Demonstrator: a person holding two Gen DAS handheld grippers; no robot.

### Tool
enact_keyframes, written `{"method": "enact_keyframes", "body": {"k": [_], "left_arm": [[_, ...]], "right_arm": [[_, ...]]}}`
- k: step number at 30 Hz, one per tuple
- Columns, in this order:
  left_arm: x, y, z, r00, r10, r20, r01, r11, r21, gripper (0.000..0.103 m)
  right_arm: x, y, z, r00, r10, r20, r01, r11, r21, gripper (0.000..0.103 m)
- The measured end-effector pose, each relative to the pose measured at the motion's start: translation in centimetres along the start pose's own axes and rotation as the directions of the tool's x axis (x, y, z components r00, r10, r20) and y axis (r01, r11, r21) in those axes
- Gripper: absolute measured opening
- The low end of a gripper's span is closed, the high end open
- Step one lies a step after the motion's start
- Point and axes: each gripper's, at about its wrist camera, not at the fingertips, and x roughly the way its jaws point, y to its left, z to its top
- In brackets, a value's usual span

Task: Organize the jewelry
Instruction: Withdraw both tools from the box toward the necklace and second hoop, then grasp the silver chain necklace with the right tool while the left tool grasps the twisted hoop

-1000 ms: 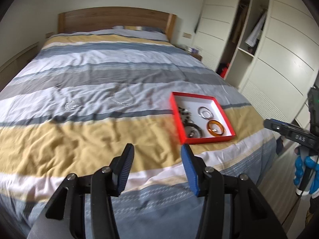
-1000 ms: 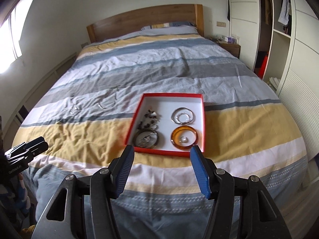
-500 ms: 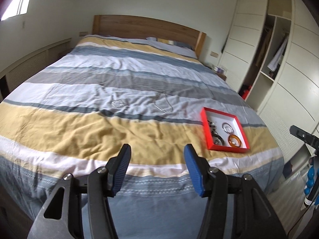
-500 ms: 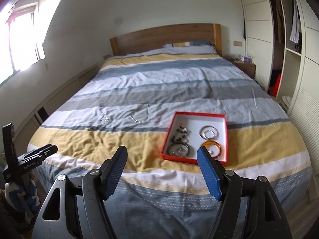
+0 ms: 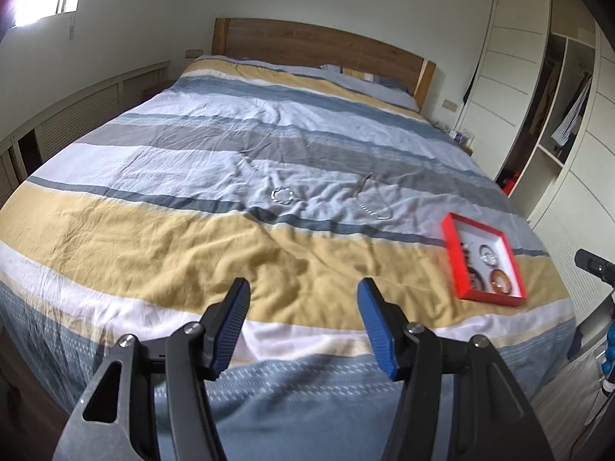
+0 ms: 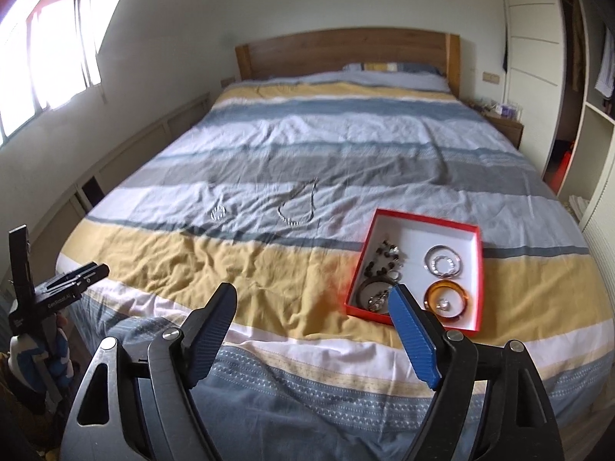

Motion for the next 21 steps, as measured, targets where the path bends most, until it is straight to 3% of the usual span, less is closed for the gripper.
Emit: {"method": "enact_keyframes", "body": {"k": [8,21], "left_arm": [[6.9,2.0,3.2,0.999,-0.025,-0.045,0.024,0.999,-0.025,0.056],[21.9,2.4,8.1,0.989,-0.039,-0.141,0.035,0.999,-0.028,0.056]], "right_arm": [[8.6,1.4,3.0,0.994,0.059,-0.087,-0.062,0.998,-0.026,0.080],[24.9,2.3,8.6,0.970,0.135,-0.200,-0.142,0.990,-0.022,0.085]]}}
